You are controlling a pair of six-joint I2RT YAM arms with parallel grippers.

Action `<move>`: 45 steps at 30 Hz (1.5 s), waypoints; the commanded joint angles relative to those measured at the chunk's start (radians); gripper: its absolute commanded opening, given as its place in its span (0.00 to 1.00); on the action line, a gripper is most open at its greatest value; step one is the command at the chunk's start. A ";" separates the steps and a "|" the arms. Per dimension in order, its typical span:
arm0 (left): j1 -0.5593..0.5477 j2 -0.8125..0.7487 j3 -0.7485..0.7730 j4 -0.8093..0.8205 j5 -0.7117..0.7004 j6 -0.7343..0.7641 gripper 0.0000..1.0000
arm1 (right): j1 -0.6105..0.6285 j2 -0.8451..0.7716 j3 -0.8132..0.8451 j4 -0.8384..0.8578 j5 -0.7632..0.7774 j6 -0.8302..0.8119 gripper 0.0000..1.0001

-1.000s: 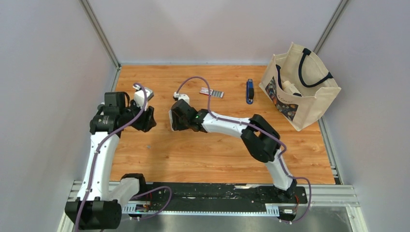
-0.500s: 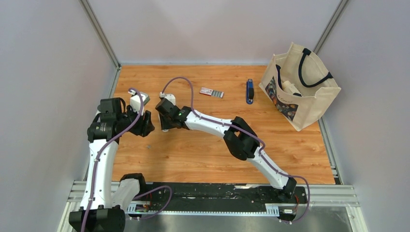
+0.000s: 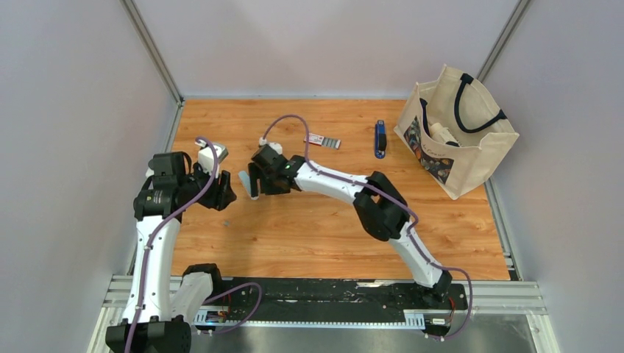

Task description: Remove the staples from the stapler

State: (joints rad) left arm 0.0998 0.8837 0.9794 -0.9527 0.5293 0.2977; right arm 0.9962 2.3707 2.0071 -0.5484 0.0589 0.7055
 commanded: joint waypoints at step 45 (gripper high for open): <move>0.003 0.095 0.001 0.026 0.023 0.023 0.65 | -0.729 -0.157 -0.168 -0.071 0.349 -0.333 0.63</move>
State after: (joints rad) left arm 0.0998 0.9787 0.9771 -0.9489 0.5350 0.3229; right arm 0.2764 2.1902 1.8091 -0.6590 0.4316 0.3870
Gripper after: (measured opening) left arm 0.649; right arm 0.668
